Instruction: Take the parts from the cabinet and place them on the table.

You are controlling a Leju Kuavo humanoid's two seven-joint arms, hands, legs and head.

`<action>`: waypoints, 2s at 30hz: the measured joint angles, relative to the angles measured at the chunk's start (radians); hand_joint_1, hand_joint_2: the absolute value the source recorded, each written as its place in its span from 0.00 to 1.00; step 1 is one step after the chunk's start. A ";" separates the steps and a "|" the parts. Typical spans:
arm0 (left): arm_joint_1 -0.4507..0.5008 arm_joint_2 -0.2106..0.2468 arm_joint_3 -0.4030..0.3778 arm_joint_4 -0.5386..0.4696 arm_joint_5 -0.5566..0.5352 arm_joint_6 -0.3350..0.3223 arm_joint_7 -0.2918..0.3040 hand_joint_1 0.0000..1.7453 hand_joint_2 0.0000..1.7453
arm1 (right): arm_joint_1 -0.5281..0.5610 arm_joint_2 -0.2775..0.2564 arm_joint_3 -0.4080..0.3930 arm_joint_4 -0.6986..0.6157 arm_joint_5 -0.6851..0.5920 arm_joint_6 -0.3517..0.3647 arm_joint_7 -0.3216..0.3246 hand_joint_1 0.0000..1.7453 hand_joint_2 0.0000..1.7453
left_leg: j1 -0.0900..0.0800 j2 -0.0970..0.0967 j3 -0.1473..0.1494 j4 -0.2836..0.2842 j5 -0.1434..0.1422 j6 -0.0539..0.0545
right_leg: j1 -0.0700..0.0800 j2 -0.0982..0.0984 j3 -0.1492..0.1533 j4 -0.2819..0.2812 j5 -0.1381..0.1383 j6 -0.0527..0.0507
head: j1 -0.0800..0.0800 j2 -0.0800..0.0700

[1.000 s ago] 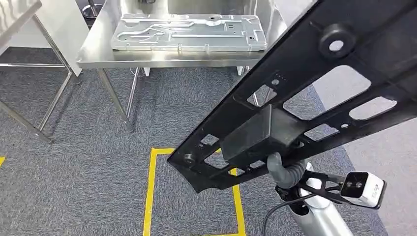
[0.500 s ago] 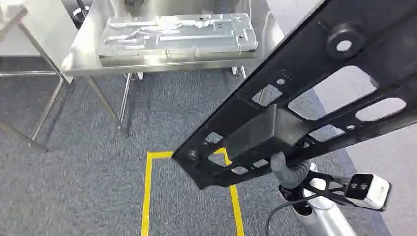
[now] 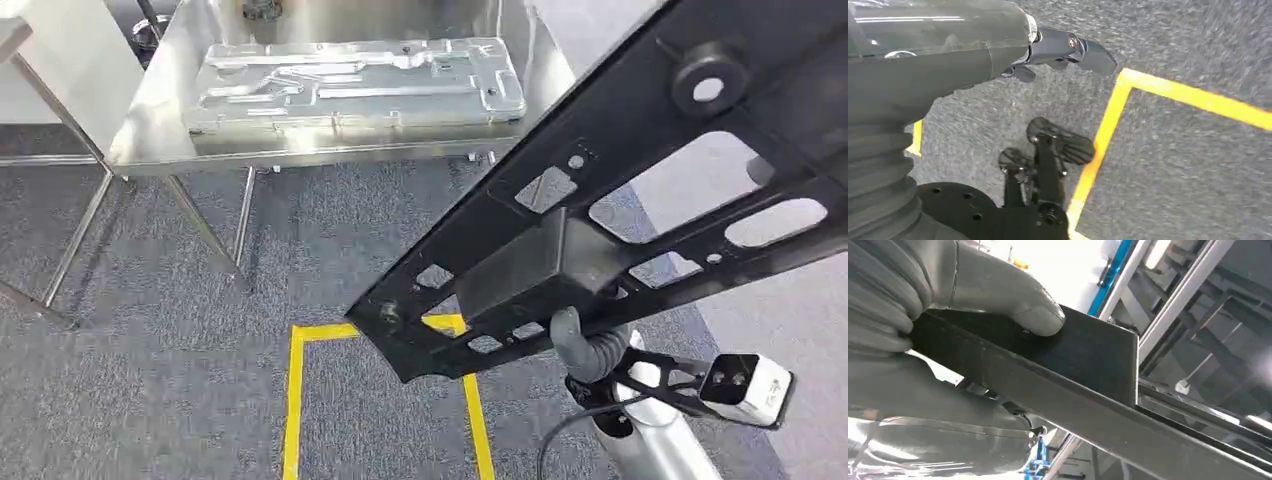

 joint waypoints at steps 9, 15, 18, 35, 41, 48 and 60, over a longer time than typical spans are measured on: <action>0.001 0.001 0.000 0.000 0.000 0.000 0.000 0.00 1.00 | 0.009 0.002 0.000 0.003 0.002 0.000 0.000 1.00 1.00 | 0.001 0.001 0.113 0.004 -0.099 -0.020 | -0.025 -0.028 -0.135 -0.078 0.150 0.014 | 0.000 0.000; -0.006 0.000 0.000 0.000 0.000 0.000 0.000 0.00 1.00 | 0.005 -0.005 0.000 0.001 0.003 0.000 0.000 1.00 1.00 | 0.010 0.005 0.092 0.098 -0.100 -0.053 | -0.013 -0.015 -0.083 -0.094 0.100 -0.036 | 0.000 0.000; -0.004 -0.001 0.000 0.000 0.001 -0.002 0.000 0.00 1.00 | 0.005 -0.005 0.002 0.002 0.004 0.000 0.000 1.00 1.00 | 0.011 0.005 -0.058 0.307 -0.186 -0.062 | -0.004 -0.011 -0.050 -0.094 0.068 -0.046 | 0.000 0.000; 0.003 0.001 0.000 0.000 0.001 0.005 -0.004 0.00 1.00 | 0.049 -0.002 -0.006 0.011 0.029 -0.008 -0.003 1.00 1.00 | -0.008 -0.004 0.041 -0.005 -0.020 0.005 | -0.019 -0.004 -0.158 0.184 -0.111 0.016 | 0.000 0.000; 0.000 -0.003 0.000 0.000 0.003 0.007 -0.002 0.00 1.00 | 0.067 -0.002 -0.007 0.016 0.069 -0.025 -0.003 1.00 1.00 | -0.004 -0.003 0.113 -0.014 -0.089 -0.025 | -0.015 -0.025 -0.091 -0.091 0.084 0.000 | 0.000 0.000; -0.006 -0.010 0.000 0.000 0.003 0.008 0.001 0.00 1.00 | 0.074 -0.014 -0.003 0.014 0.105 -0.042 -0.002 1.00 1.00 | 0.005 -0.001 -0.001 0.237 -0.176 -0.058 | -0.011 -0.030 -0.031 -0.114 0.079 -0.042 | 0.000 0.000; 0.009 -0.011 0.001 0.000 0.010 0.005 -0.006 0.00 1.00 | 0.085 -0.014 -0.004 0.007 0.119 -0.071 -0.004 1.00 1.00 | -0.002 -0.001 0.014 -0.001 0.002 -0.006 | -0.010 -0.026 0.024 -0.073 0.023 -0.003 | 0.000 0.000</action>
